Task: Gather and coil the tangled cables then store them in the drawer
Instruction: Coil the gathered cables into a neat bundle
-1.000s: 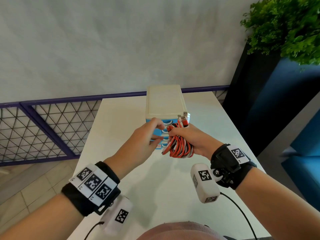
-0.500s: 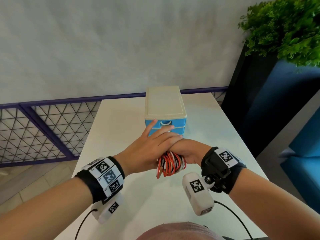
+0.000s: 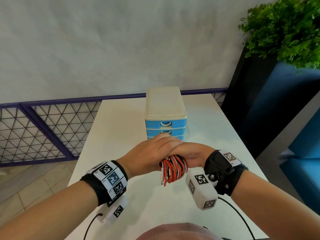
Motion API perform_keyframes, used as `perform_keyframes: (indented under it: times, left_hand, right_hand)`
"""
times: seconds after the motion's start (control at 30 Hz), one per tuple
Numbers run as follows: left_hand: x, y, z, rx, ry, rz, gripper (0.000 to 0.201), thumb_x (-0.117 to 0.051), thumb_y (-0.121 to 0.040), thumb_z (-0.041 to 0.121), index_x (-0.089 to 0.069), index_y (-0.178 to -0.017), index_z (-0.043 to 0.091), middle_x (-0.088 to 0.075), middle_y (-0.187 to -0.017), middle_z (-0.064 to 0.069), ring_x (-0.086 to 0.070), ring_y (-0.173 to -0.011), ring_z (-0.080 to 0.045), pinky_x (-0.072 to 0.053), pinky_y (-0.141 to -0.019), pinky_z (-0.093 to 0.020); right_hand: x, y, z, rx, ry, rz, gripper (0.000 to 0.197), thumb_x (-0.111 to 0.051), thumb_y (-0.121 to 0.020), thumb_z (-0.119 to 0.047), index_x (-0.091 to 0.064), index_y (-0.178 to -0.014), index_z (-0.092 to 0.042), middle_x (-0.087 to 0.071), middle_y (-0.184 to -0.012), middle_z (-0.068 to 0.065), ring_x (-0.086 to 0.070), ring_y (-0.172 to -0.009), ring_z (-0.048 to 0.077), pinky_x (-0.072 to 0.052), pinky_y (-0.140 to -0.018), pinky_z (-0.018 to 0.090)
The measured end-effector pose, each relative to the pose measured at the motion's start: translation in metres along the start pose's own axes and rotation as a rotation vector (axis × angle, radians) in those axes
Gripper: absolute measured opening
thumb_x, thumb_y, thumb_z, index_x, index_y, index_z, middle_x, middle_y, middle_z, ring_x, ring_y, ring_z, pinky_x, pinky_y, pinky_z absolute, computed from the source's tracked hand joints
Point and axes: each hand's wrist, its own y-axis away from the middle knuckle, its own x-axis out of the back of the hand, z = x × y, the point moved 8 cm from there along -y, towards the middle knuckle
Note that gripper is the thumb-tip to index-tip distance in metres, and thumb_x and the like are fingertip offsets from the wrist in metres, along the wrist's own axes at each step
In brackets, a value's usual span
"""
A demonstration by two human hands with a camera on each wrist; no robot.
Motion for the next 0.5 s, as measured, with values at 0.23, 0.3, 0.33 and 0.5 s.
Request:
perform_keyframes:
  times: [0.23, 0.3, 0.33, 0.5]
  left_hand:
    - [-0.008, 0.006, -0.012, 0.02, -0.037, 0.068, 0.062, -0.065, -0.086, 0.028, -0.039, -0.139, 0.01, -0.05, -0.139, -0.005, -0.046, -0.129, -0.022, -0.037, -0.108, -0.034]
    - [-0.006, 0.007, -0.014, 0.031, -0.073, 0.095, 0.06, -0.066, -0.085, 0.028, -0.044, -0.137, 0.008, -0.053, -0.137, -0.004, -0.047, -0.126, -0.02, -0.038, -0.107, -0.03]
    - [-0.004, 0.007, -0.014, 0.037, -0.089, 0.111, 0.056, -0.065, -0.085, 0.027, -0.048, -0.135, 0.008, -0.056, -0.133, -0.004, -0.048, -0.122, -0.02, -0.039, -0.105, -0.028]
    - [-0.004, 0.014, -0.026, 0.138, -0.091, 0.147, 0.033, -0.062, -0.083, 0.029, -0.062, -0.111, 0.012, -0.064, -0.103, -0.001, -0.056, -0.093, -0.02, -0.052, -0.079, -0.03]
  right_hand:
    - [-0.013, 0.011, -0.013, 0.041, -0.127, -0.131, 0.028, -0.061, -0.074, -0.004, -0.059, -0.101, -0.007, -0.063, -0.081, 0.011, -0.07, -0.071, 0.017, -0.059, -0.065, 0.028]
    - [-0.014, 0.008, -0.011, 0.025, -0.102, -0.128, 0.023, -0.063, -0.075, -0.005, -0.06, -0.098, -0.006, -0.064, -0.077, 0.01, -0.07, -0.067, 0.016, -0.058, -0.062, 0.028]
    - [-0.014, 0.007, -0.01, 0.017, -0.101, -0.131, 0.02, -0.064, -0.078, -0.005, -0.06, -0.098, -0.004, -0.065, -0.077, 0.011, -0.07, -0.067, 0.017, -0.058, -0.062, 0.029]
    - [-0.004, -0.002, -0.018, 0.084, -0.141, -0.121, 0.064, -0.072, -0.082, -0.031, -0.048, -0.135, -0.003, -0.059, -0.112, 0.02, -0.066, -0.089, 0.028, -0.057, -0.076, 0.037]
